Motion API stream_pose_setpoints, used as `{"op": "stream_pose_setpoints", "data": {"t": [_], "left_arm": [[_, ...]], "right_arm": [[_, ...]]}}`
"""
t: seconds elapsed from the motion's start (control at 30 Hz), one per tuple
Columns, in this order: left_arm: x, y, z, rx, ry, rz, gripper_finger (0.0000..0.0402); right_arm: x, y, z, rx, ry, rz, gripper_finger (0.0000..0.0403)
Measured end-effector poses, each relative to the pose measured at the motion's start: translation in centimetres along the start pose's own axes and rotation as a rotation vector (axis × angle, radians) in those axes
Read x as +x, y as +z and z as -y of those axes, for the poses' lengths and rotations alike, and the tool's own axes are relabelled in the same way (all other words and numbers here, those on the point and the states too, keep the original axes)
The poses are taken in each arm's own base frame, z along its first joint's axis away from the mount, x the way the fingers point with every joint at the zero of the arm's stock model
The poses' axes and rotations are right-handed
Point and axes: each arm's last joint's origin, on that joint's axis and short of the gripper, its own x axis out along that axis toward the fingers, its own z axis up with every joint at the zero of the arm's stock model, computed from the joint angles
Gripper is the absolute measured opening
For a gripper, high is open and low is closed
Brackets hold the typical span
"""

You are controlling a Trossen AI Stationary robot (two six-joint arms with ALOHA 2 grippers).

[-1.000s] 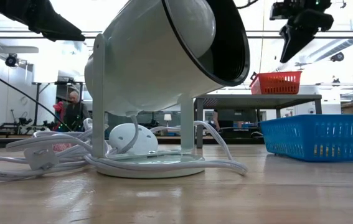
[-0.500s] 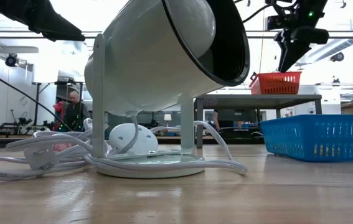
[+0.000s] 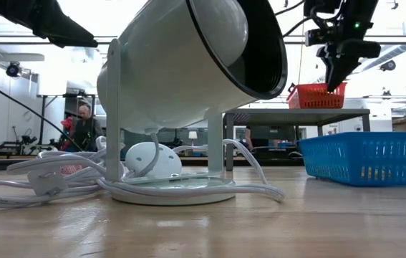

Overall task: Pick & Place Office Desk Supplies
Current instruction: Put the orange bin with the sorted box of crayons on the shelf

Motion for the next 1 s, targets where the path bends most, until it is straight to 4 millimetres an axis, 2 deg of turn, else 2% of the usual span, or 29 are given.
{"op": "stream_pose_setpoints", "data": {"t": [0.23, 0.5, 1.0], "left_arm": [[0.0, 0.0, 0.0, 0.0, 0.0, 0.0, 0.0244], [0.0, 0.0, 0.0, 0.0, 0.0, 0.0, 0.0244], [0.0, 0.0, 0.0, 0.0, 0.0, 0.0, 0.0244]], "right_arm": [[-0.6, -0.6, 0.1, -0.009, 0.011, -0.032, 0.0071], [-0.8, -1.6, 0.5, 0.058, 0.016, -0.102, 0.0054], [-0.9, -2.3, 1.1, 0.045, -0.029, -0.167, 0.0043]]}}
